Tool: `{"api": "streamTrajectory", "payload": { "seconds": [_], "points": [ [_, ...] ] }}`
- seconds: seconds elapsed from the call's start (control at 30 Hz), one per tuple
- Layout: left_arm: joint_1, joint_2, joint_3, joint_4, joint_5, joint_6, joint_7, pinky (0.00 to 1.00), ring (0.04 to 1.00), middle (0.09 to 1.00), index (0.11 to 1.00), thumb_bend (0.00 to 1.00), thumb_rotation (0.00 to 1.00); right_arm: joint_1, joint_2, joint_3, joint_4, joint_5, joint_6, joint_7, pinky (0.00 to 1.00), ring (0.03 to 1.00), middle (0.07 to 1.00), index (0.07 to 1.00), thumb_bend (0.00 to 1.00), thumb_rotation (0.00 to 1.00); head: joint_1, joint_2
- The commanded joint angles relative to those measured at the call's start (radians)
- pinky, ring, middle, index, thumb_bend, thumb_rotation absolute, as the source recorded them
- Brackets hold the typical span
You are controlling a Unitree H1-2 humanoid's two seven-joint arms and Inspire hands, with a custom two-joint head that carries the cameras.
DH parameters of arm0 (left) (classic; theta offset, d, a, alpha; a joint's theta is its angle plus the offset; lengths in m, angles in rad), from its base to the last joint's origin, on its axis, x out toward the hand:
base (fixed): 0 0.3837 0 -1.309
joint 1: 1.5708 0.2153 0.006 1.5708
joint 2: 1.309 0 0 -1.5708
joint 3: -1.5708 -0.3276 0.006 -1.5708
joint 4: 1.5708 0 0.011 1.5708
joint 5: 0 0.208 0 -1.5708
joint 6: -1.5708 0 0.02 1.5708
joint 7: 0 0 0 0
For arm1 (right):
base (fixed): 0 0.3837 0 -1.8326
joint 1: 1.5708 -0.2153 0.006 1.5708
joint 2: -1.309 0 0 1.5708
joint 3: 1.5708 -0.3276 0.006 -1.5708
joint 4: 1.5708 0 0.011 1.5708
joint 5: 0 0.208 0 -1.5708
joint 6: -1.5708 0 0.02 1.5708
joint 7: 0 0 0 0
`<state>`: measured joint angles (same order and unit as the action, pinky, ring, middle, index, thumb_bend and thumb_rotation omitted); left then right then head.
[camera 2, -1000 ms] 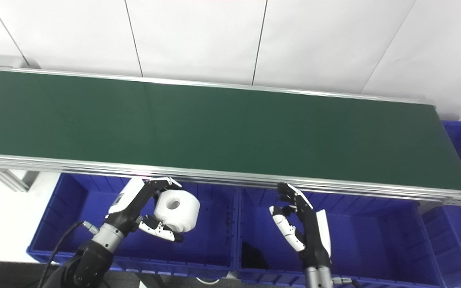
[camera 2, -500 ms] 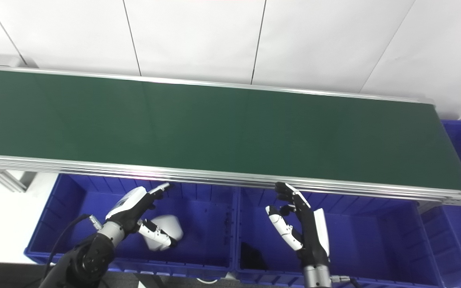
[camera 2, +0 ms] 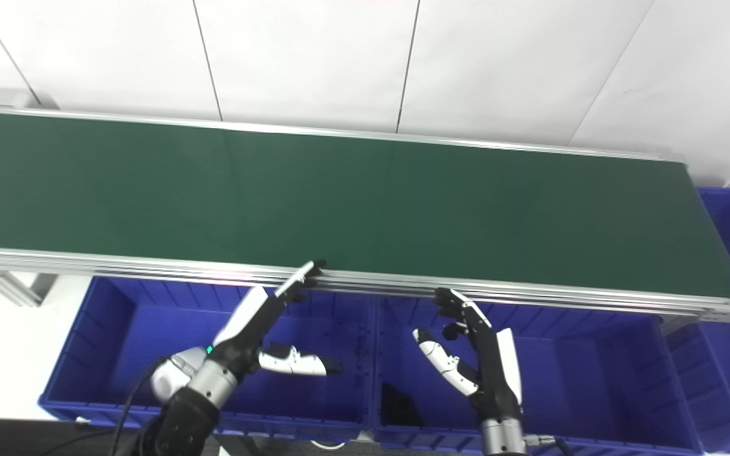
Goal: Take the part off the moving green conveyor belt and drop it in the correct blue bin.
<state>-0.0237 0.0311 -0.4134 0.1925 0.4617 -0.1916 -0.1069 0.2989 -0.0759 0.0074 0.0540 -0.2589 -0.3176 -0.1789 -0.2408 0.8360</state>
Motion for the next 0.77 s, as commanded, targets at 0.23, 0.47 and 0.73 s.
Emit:
{"api": "streamTrajectory", "payload": {
  "seconds": [0.23, 0.47, 0.73],
  "points": [
    [-0.012, 0.013, 0.044, 0.007, -0.096, -0.057, -0.004, 0.89, 0.959, 0.979, 0.984, 0.71, 0.62, 0.001, 0.002, -0.013, -0.037, 0.008, 0.022, 0.002, 0.71, 0.778, 0.778, 0.785, 0.67, 0.59, 0.002, 0.0],
    [-0.016, 0.011, 0.05, 0.014, -0.11, -0.064, -0.02, 0.89, 0.956, 0.979, 0.982, 0.72, 0.57, -0.004, 0.001, -0.014, -0.028, 0.014, 0.019, 0.007, 0.69, 0.774, 0.776, 0.784, 0.66, 0.59, -0.003, -0.002],
    [-0.02, 0.008, 0.051, 0.022, -0.101, -0.069, -0.008, 0.87, 0.947, 0.967, 0.971, 0.71, 0.55, -0.003, -0.003, -0.012, -0.035, 0.022, 0.03, 0.022, 0.68, 0.773, 0.784, 0.792, 0.65, 0.61, 0.001, -0.003]
  ]
}}
